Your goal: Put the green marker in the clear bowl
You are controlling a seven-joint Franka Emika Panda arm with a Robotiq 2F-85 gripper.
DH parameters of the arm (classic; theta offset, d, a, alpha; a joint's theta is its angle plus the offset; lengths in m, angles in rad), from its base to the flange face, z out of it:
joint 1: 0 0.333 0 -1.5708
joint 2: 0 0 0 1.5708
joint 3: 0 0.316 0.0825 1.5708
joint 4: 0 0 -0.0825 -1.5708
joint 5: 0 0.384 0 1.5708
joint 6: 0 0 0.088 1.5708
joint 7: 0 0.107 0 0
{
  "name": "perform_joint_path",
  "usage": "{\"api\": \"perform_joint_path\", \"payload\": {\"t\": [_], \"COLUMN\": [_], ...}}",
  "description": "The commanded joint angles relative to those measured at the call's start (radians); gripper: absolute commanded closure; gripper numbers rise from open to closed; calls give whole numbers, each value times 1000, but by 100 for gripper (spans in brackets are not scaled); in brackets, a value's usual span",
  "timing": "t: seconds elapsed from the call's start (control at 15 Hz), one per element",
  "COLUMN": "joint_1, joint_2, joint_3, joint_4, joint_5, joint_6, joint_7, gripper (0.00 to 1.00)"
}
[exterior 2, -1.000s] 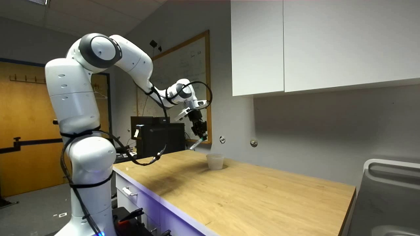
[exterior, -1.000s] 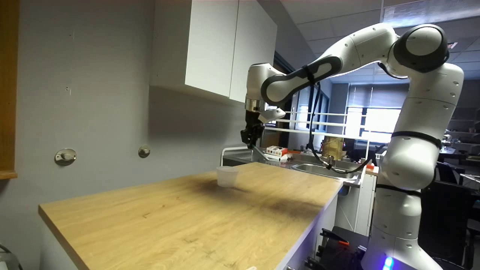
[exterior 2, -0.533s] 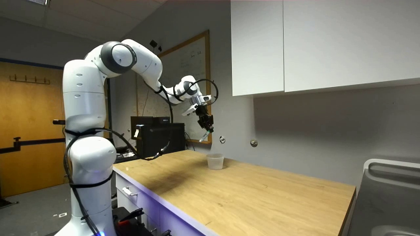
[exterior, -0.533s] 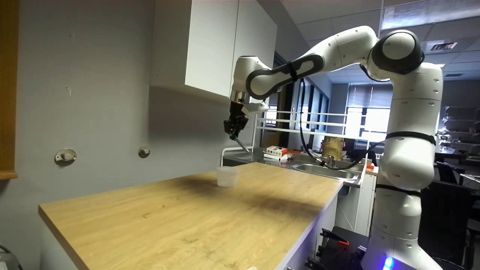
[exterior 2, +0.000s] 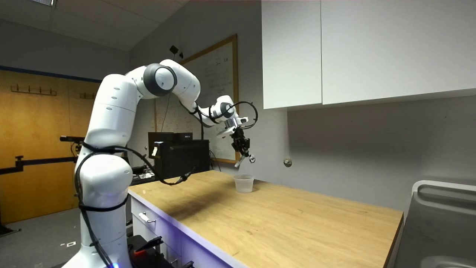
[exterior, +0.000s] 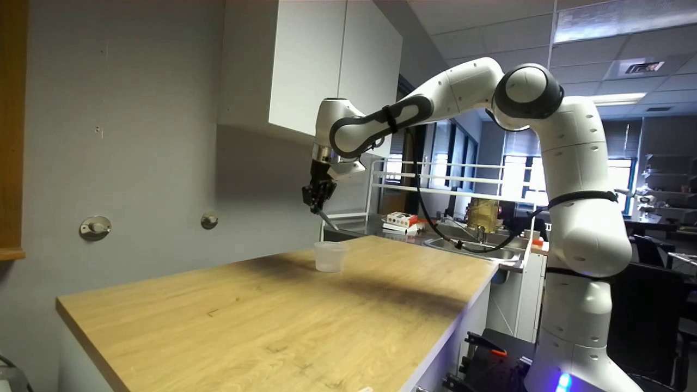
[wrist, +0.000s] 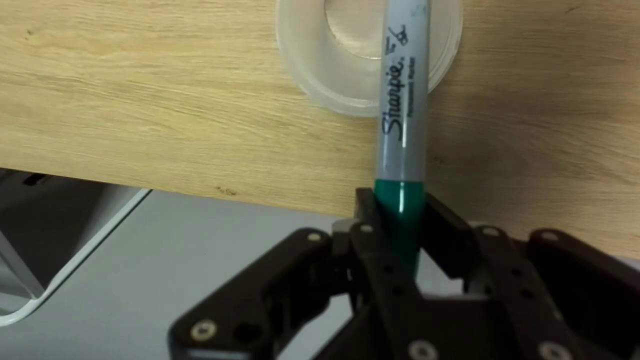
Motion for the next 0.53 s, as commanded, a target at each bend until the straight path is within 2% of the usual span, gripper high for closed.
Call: {"api": "perform_joint_path", "payload": {"t": [0.0, 0.47], "joint_1": [18, 4], "joint_2": [97, 166], "joint_3": [-34, -71], "joint_4": [111, 149], "joint_5": [50, 135], "joint_6": [-19, -11], "joint_7": [-74, -150], "gripper": [89, 89]}}
